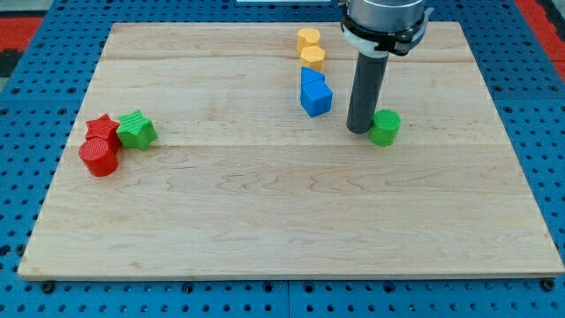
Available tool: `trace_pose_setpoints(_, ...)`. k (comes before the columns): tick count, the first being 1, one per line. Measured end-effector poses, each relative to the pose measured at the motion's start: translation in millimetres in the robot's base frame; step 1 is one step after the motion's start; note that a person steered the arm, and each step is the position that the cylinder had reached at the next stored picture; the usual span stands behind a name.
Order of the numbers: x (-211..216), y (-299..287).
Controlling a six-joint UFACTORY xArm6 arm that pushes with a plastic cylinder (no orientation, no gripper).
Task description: Move the blue cube above the green circle
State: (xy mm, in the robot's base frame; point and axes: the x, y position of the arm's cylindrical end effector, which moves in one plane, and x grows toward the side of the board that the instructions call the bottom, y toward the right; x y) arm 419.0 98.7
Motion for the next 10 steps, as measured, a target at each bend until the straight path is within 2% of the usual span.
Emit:
trace_pose_setpoints(3,2.1,13.3)
trace_pose_setpoints(4,1.5,-65.8)
trace_pose_setpoints(5,-41.3,-127.6)
trace_pose_setpoints(6,-59.0,-105.0)
trace_pose_setpoints(8,-48.9,-64.4)
trace_pose_setpoints(9,-75.3,-69.8)
trace_pose_setpoints(10,-82.8,-69.3)
